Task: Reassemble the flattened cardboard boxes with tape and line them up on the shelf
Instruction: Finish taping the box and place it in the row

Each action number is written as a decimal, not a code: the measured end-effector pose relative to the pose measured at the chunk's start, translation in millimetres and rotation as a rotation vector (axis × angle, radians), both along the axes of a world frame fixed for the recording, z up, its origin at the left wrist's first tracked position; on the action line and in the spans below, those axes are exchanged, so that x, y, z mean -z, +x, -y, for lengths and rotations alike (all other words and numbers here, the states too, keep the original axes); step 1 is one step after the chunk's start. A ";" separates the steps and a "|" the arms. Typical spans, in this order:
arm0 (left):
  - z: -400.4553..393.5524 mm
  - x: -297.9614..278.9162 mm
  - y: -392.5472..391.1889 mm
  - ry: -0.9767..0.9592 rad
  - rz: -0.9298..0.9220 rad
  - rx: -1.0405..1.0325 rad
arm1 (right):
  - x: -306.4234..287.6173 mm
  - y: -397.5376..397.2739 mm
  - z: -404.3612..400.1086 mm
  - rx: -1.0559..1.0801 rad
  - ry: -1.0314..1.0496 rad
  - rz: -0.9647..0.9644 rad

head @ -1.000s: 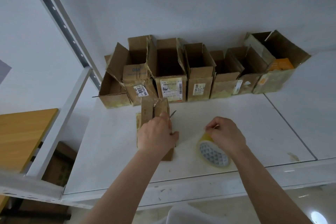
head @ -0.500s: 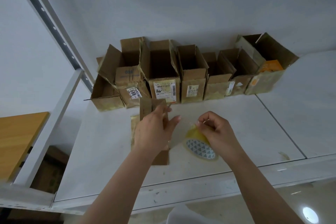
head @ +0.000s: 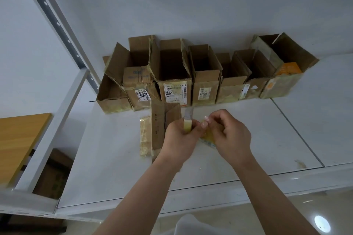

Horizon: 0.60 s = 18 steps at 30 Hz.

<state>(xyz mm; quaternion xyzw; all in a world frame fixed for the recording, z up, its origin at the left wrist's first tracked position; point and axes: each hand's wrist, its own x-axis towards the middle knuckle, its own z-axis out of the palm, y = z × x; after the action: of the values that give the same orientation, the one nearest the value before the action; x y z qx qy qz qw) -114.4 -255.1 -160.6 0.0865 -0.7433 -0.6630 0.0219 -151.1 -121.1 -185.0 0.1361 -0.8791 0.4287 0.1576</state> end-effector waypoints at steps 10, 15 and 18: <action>18.9 -15.4 7.6 -0.248 -0.027 -0.099 | 9.4 -8.5 -6.9 0.143 0.144 -0.139; 65.8 -22.4 6.4 -0.305 -0.117 -0.336 | 26.9 -13.9 -12.8 0.103 0.219 -0.133; 78.6 -15.2 12.7 -0.334 -0.127 -0.325 | 41.5 -4.2 -1.7 0.000 0.295 -0.092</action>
<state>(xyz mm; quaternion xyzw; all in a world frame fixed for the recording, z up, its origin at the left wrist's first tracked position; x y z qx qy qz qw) -101.7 -333.6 -145.4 0.1583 -0.8162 -0.5225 0.1890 -155.3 -119.4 -226.5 0.1770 -0.9244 0.2884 0.1760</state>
